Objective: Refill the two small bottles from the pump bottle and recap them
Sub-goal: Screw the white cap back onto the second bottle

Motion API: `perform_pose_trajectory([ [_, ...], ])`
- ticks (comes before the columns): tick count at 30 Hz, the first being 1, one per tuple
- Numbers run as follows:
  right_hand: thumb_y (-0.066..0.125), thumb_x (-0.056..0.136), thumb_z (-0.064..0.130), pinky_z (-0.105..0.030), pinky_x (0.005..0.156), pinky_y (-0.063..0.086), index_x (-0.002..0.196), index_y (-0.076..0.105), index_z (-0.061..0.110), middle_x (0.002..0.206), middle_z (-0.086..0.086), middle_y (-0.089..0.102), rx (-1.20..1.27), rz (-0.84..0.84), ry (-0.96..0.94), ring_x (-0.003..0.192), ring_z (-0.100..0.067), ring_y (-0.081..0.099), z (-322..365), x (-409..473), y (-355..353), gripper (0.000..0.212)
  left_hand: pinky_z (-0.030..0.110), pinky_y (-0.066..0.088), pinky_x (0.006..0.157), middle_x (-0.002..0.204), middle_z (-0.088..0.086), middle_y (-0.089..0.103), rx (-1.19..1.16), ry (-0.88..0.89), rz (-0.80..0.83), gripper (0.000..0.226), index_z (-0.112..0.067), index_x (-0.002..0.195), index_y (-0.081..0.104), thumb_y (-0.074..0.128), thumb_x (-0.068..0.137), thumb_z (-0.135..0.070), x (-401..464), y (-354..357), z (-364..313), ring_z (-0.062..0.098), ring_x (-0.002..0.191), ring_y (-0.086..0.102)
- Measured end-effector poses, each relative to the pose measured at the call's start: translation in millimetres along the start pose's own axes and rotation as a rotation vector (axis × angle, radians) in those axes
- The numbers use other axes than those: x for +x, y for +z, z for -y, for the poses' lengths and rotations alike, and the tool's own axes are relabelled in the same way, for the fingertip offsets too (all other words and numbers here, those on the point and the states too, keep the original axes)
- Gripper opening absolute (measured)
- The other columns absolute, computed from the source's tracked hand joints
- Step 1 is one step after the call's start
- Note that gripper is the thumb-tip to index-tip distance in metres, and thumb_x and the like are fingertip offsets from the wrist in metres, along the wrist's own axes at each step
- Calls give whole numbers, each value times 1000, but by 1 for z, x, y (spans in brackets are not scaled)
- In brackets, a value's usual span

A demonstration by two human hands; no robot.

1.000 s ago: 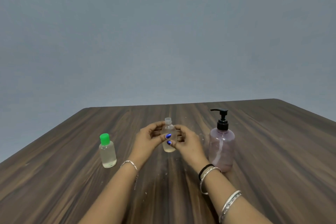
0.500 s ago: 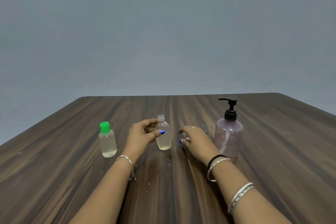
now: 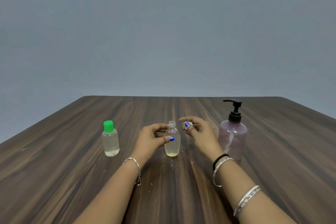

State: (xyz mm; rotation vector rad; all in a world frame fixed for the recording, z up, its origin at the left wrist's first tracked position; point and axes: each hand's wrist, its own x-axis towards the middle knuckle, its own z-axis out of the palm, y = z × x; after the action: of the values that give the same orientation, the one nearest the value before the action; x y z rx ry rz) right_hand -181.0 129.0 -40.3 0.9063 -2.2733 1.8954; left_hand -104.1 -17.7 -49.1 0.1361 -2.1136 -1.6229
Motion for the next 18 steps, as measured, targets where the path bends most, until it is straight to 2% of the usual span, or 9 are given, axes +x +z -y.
perform_pose_trajectory([
  [3, 51, 93, -1, -16, 78, 55, 88, 65, 21, 88, 2, 66, 296, -49, 6, 87, -13, 65, 11, -2, -1, 26, 28, 57, 74, 87, 0, 70, 5, 18, 26, 33, -22, 93, 67, 77, 70, -2, -2, 6, -1, 10, 81, 65],
  [6, 56, 89, -2, -20, 75, 55, 86, 62, 16, 79, -1, 66, 477, -92, 28, 78, -13, 66, 16, -4, -3, 19, 22, 57, 69, 84, -2, 69, -7, 23, 38, 33, -24, 91, 66, 76, 70, 0, -5, 10, -3, 8, 79, 65],
  [12, 61, 85, -2, -28, 83, 50, 83, 60, 15, 83, 0, 69, 511, -75, 20, 79, -8, 65, 19, -3, -3, 17, 28, 58, 75, 91, 6, 70, 14, 22, 43, 33, -16, 98, 67, 76, 70, -1, -6, 12, -4, 14, 84, 66],
  [18, 54, 90, -2, -29, 77, 55, 89, 56, 15, 90, -7, 68, 565, -47, 55, 83, -19, 66, 18, -4, 0, 17, 34, 57, 78, 91, 9, 69, 5, 21, 37, 33, -24, 90, 66, 78, 68, -2, -6, 12, -3, 17, 85, 64],
])
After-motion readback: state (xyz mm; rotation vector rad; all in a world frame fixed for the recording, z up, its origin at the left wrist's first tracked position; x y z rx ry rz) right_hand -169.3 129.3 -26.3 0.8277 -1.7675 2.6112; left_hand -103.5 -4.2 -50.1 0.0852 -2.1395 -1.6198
